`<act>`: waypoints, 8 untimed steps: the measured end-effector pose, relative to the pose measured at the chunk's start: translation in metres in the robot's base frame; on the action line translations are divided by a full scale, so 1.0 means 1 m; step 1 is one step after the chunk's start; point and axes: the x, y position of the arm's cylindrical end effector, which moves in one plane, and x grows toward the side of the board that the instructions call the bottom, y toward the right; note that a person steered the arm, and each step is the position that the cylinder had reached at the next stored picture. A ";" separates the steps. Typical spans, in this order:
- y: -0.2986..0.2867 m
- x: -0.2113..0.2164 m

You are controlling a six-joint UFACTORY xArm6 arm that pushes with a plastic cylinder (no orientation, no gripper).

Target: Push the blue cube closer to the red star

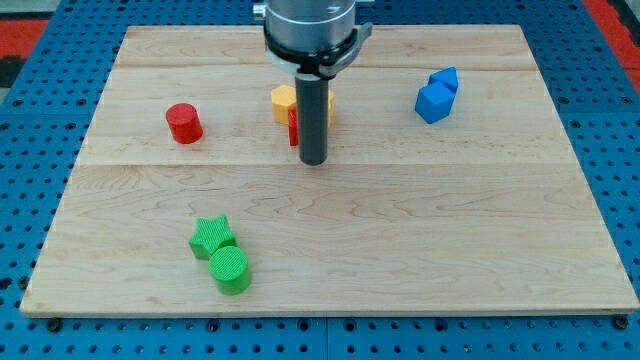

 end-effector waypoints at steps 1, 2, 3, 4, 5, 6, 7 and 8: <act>-0.032 0.001; -0.032 0.006; 0.008 0.015; 0.101 0.015; 0.121 0.018; 0.122 0.021; 0.122 0.022; 0.121 0.021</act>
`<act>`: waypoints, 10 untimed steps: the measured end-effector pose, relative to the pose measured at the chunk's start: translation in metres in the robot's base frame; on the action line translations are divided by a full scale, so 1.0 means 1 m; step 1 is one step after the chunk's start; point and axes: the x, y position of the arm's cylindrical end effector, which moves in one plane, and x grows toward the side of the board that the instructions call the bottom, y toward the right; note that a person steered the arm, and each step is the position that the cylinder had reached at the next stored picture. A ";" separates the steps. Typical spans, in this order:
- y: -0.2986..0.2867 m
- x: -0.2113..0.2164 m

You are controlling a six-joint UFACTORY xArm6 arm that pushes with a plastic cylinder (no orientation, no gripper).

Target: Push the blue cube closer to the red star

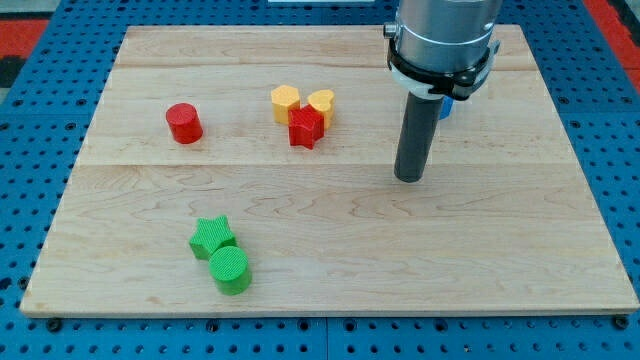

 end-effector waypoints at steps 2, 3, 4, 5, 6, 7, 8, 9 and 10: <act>0.092 -0.039; 0.096 -0.122; 0.112 -0.178; 0.080 -0.185; 0.045 -0.128; 0.040 -0.110; 0.057 -0.104; 0.033 -0.086; 0.002 -0.081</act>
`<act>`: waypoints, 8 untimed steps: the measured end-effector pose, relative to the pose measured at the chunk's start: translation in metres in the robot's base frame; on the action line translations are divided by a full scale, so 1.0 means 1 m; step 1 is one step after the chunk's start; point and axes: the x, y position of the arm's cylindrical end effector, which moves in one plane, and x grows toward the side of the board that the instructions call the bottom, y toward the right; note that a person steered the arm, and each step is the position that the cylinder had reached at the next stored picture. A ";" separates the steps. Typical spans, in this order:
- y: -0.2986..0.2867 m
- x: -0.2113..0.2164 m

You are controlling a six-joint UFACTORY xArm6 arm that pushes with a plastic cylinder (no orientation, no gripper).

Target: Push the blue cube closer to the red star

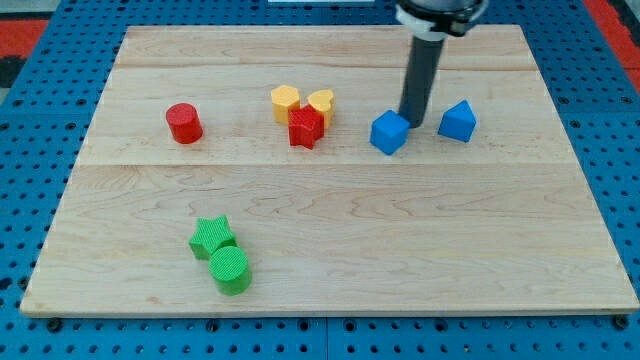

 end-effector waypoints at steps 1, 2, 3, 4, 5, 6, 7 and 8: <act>0.022 0.001; 0.001 0.009; -0.016 0.013; 0.002 0.021; 0.015 0.026; 0.007 0.038; -0.002 0.048; -0.025 0.047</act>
